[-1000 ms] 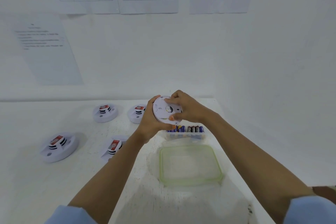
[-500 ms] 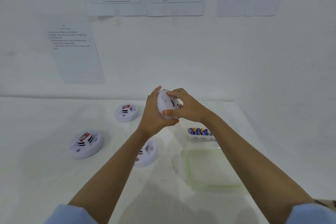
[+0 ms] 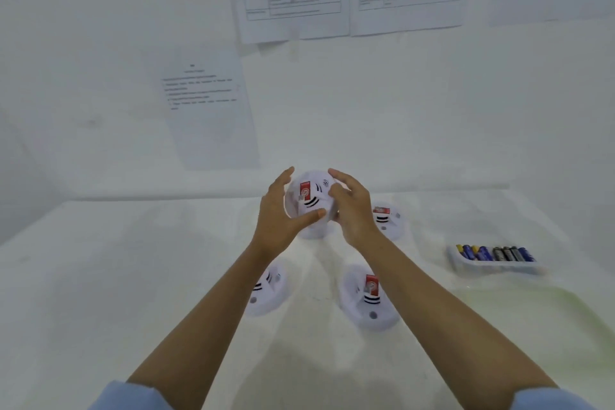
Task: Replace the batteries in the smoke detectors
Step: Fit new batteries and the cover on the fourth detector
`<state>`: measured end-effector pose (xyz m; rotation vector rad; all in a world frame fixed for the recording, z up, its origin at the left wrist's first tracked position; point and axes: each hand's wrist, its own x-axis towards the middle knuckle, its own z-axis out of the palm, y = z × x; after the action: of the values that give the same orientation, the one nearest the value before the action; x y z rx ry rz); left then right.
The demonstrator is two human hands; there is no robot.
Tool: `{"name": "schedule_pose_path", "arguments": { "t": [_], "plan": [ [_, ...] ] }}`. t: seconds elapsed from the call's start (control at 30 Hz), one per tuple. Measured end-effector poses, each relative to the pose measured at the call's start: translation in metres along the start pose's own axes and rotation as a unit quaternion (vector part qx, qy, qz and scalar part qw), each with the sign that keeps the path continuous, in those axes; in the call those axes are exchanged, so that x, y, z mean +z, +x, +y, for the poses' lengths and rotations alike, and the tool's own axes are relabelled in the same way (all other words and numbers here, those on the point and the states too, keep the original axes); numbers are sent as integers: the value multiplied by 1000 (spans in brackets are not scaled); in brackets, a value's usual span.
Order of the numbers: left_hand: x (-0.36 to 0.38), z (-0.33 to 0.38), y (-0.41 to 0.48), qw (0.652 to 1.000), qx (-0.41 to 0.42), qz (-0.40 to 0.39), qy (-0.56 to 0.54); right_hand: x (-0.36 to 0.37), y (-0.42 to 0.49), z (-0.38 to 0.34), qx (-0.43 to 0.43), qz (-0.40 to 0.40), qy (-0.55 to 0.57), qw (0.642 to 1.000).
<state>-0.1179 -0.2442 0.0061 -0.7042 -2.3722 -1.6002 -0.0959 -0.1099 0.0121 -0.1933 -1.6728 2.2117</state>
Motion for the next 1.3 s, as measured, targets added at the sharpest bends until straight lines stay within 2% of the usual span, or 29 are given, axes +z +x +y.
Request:
{"name": "schedule_pose_path", "arguments": {
  "t": [0.07,0.13,0.23,0.33,0.43,0.6,0.77,0.9,1.07,1.3],
  "plan": [
    [-16,-12,2,993,-93,-4,-75,11,6,10,61,9,76,995],
    [-29,-25,4,971,-178,-23,-161,21,11,19,96,4,111,989],
    [-41,-42,7,941,-227,-50,-246,37,14,33,134,-13,131,982],
    [-52,-64,11,932,-225,-71,-276,50,16,44,168,-27,101,980],
    [-67,-84,13,933,-228,-91,-263,60,18,51,192,-78,-14,978],
    [-93,-112,23,937,-218,-126,-240,85,26,73,188,-129,-109,968],
    [-113,-142,34,944,-226,-143,-192,110,35,97,155,-131,-133,970],
    [-118,-161,45,950,-215,-149,-171,124,39,101,78,-151,-228,959],
    [-120,-171,53,955,-192,-146,-173,128,51,110,49,-140,-247,958],
    [-117,-178,61,958,-178,-146,-170,128,61,126,60,-137,-262,953]
  ]
}}
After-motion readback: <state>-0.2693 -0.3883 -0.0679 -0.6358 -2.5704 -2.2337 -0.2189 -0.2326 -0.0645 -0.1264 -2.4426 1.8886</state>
